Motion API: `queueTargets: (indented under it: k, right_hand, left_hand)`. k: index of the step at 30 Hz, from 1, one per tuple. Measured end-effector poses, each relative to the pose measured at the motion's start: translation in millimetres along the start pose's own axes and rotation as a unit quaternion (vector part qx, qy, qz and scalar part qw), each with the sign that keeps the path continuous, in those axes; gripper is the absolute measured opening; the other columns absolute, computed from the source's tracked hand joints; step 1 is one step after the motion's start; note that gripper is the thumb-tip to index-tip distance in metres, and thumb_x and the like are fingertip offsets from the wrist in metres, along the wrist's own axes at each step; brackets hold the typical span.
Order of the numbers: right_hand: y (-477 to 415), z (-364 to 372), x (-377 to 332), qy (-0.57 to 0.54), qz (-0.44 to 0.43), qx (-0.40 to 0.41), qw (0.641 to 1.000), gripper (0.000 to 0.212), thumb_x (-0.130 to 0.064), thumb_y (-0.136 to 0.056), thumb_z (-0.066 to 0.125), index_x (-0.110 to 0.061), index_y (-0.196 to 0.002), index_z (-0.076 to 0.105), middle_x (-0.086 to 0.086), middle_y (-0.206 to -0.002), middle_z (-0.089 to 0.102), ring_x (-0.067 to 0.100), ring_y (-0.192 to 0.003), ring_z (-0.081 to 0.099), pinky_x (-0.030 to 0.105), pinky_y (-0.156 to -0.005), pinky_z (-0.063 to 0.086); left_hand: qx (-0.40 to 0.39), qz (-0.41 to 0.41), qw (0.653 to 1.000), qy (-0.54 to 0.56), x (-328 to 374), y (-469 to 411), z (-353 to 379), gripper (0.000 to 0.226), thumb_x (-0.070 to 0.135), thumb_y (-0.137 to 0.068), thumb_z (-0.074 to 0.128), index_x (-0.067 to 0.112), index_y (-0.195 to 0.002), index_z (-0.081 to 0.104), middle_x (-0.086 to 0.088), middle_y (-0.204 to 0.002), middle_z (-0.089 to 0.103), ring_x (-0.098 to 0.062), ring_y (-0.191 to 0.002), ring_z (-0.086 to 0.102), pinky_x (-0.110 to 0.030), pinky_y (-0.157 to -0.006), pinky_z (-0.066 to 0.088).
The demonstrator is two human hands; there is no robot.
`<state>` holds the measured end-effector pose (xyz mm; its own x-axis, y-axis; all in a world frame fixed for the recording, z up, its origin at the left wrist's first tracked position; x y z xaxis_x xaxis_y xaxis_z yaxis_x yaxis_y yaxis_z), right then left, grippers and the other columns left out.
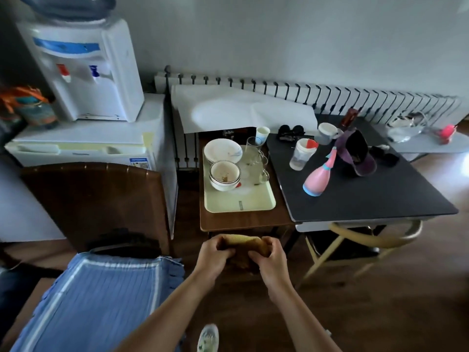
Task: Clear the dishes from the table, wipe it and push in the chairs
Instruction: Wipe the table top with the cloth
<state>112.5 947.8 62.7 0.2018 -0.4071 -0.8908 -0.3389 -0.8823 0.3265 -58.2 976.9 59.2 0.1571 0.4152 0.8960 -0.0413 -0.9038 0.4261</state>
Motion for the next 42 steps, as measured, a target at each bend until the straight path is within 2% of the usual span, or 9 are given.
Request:
queueTargets:
  k: [5, 9, 17, 21, 24, 31, 36, 40, 42]
  right_hand:
    - [-63.5, -11.8, -10.5, 0.0, 0.005, 0.013, 1.0, 0.035, -0.011, -0.084, 0.069, -0.021, -0.112, 0.05, -0.002, -0.102, 0.058, 0.014, -0.094, 0.058, 0.028, -0.077, 0.054]
    - [-118.7, -20.1, -19.0, -0.006, 0.018, 0.024, 1.0, 0.036, -0.007, -0.084, 0.068, -0.018, -0.111, 0.047, 0.002, -0.101, 0.058, 0.013, -0.089, 0.059, 0.026, -0.065, 0.054]
    - [-215.0, -21.1, -18.0, 0.082, 0.045, 0.009, 0.996, 0.036, -0.005, -0.087, 0.064, -0.016, -0.115, 0.044, 0.005, -0.103, 0.055, 0.008, -0.08, 0.053, 0.013, -0.05, 0.043]
    - [-260.7, -9.7, -14.8, 0.134, 0.044, -0.022, 0.99, 0.037, -0.01, -0.087, 0.065, -0.018, -0.119, 0.048, 0.007, -0.11, 0.058, 0.018, -0.095, 0.058, 0.032, -0.072, 0.057]
    - [-289.6, 3.0, -11.1, 0.184, 0.028, -0.059, 0.981, 0.042, -0.009, -0.086, 0.064, -0.018, -0.126, 0.05, 0.006, -0.118, 0.057, 0.023, -0.108, 0.056, 0.04, -0.091, 0.052]
    - [-330.4, 28.5, 6.4, 0.328, -0.024, -0.214, 0.92, 0.042, -0.01, -0.089, 0.047, -0.025, -0.127, 0.053, 0.002, -0.114, 0.063, 0.022, -0.105, 0.061, 0.031, -0.08, 0.05]
    - [-337.3, 32.4, 9.6, 0.388, -0.068, -0.271, 0.878, 0.031, -0.009, -0.09, 0.042, -0.023, -0.112, 0.059, -0.004, -0.1, 0.066, 0.016, -0.093, 0.063, 0.027, -0.073, 0.052]
    - [-340.9, 33.3, 11.7, 0.448, -0.084, -0.301, 0.837, 0.02, -0.014, -0.091, 0.047, -0.022, -0.107, 0.057, -0.002, -0.11, 0.063, 0.016, -0.101, 0.061, 0.032, -0.084, 0.053]
    - [-341.4, 31.7, 1.6, 0.472, -0.096, -0.296, 0.825, 0.026, -0.018, -0.09, 0.052, -0.023, -0.115, 0.053, -0.002, -0.12, 0.06, 0.017, -0.108, 0.059, 0.03, -0.09, 0.05]
  left_hand:
    - [0.014, -0.016, 1.0, 0.002, 13.9, -59.9, 22.2, 0.024, 0.001, -0.083, 0.061, 0.015, -0.102, 0.065, -0.001, -0.093, 0.069, -0.013, -0.086, 0.065, -0.025, -0.069, 0.056]
    - [0.021, -0.039, 0.999, -0.011, 21.6, -116.0, 40.9, 0.028, 0.008, -0.083, 0.064, 0.014, -0.11, 0.064, -0.005, -0.105, 0.068, -0.019, -0.097, 0.064, -0.035, -0.089, 0.054]
    - [0.031, -0.121, 0.992, 0.02, 23.1, -190.6, 63.4, 0.026, 0.011, -0.093, 0.046, 0.024, -0.115, 0.052, -0.007, -0.108, 0.06, -0.022, -0.098, 0.06, -0.034, -0.082, 0.054]
    - [0.02, -0.168, 0.981, 0.096, 19.3, -219.7, 77.3, 0.035, 0.001, -0.095, 0.035, 0.02, -0.118, 0.053, -0.014, -0.114, 0.059, -0.024, -0.096, 0.062, -0.032, -0.072, 0.057]
    - [0.029, -0.19, 0.974, 0.117, 16.4, -237.0, 83.8, 0.044, 0.0, -0.096, 0.033, 0.024, -0.128, 0.051, -0.007, -0.119, 0.057, -0.013, -0.089, 0.056, -0.028, -0.076, 0.05]
    - [0.07, -0.248, 0.951, 0.17, 0.3, -255.6, 105.6, 0.04, 0.028, -0.101, 0.035, 0.012, -0.134, 0.05, -0.009, -0.14, 0.047, -0.023, -0.131, 0.042, -0.031, -0.109, 0.034]
    - [0.115, -0.248, 0.943, 0.189, -5.3, -254.6, 113.9, 0.043, 0.003, -0.099, 0.024, 0.012, -0.122, 0.06, -0.004, -0.125, 0.059, -0.009, -0.106, 0.051, -0.025, -0.095, 0.037]
    - [0.154, -0.265, 0.928, 0.213, -6.1, -244.1, 110.1, 0.04, -0.001, -0.096, 0.031, 0.013, -0.1, 0.068, 0.005, -0.09, 0.067, -0.002, -0.082, 0.055, -0.013, -0.068, 0.045]
    - [0.162, -0.276, 0.916, 0.239, -4.5, -234.1, 101.6, 0.035, -0.001, -0.093, 0.038, 0.016, -0.083, 0.067, 0.003, -0.086, 0.068, -0.006, -0.083, 0.057, -0.013, -0.071, 0.048]
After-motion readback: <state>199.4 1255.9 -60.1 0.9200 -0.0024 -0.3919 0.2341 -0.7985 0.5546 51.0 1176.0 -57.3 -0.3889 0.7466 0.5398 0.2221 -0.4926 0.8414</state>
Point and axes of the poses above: each hand's wrist, its own y-axis away from the middle knuckle, its own z-axis out of the palm, x = y × z, the point moved 10 cm from there along -y, towards the middle knuckle
